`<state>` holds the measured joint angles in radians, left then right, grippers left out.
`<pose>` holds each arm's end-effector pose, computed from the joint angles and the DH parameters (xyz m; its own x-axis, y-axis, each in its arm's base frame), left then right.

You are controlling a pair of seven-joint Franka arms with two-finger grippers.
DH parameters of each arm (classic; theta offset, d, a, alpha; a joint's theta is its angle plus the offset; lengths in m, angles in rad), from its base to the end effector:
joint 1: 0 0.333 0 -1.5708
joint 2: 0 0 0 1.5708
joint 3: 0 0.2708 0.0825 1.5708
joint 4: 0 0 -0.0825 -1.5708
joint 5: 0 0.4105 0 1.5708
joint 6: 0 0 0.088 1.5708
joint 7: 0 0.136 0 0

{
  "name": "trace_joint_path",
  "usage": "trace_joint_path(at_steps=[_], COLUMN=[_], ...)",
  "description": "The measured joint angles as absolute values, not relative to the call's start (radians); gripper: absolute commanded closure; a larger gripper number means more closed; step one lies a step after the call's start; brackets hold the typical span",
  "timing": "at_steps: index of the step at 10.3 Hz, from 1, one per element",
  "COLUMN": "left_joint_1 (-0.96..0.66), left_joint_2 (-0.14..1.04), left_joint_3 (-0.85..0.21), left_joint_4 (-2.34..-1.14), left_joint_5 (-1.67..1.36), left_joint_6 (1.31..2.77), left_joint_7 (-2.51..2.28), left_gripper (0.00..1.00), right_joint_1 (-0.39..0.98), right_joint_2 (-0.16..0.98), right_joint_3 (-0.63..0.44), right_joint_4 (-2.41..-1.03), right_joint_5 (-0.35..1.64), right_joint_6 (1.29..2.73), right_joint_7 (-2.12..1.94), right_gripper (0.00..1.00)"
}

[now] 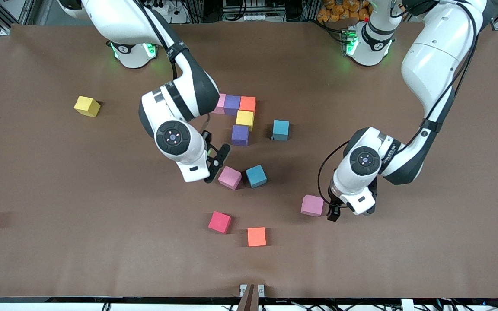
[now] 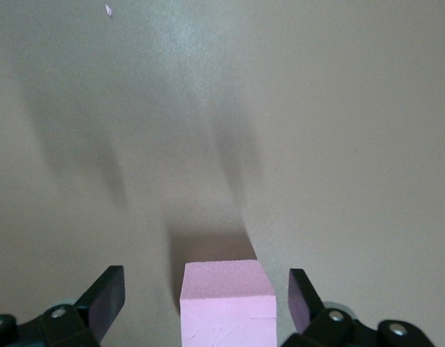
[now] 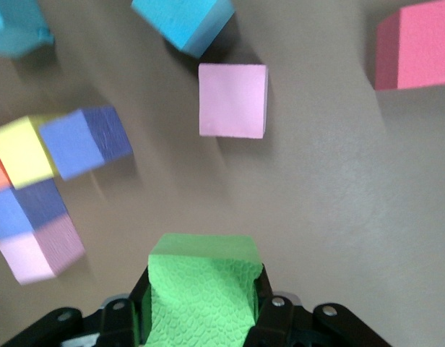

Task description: Form number 2 with 11 blocks

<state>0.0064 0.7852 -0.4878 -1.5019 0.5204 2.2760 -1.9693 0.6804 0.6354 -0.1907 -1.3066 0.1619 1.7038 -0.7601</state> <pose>0.6604 -0.2771 0.1720 0.2608 0.9644 0.0430 0.9575 -0.2641 0.1162 0.5930 0.3610 0.2827 0.3158 0.9389 -0.1366 0.9234 -0.3372 -0.1833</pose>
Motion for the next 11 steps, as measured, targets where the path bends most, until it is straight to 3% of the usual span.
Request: trace_joint_path(at_steps=[2, 5, 8, 11], left_joint_1=[-0.002, 0.001, 0.025, 0.051], left_joint_2=[0.786, 0.786, 0.783, 0.783], left_joint_3=[-0.482, -0.46, -0.398, -0.39], left_joint_4=[-1.502, -1.484, -1.454, -1.448], left_joint_5=[0.52, 0.52, 0.52, 0.52], left_joint_6=[2.278, 2.286, 2.288, 2.288], left_joint_7=[-1.97, -2.001, -2.011, -2.011], left_gripper=[0.0, 0.0, 0.0, 0.0], right_joint_1=[0.707, 0.765, 0.808, 0.87], right_joint_2=[0.636, 0.622, 0.496, 0.405], right_joint_3=[-0.187, -0.185, -0.18, -0.178], right_joint_4=[-1.339, -1.463, -1.704, -1.859], right_joint_5=[0.124, 0.094, 0.093, 0.092], right_joint_6=[1.746, 1.919, 2.119, 2.167], right_joint_7=[-0.959, -1.107, -1.149, -1.129], right_gripper=[1.0, 1.0, 1.0, 1.0])
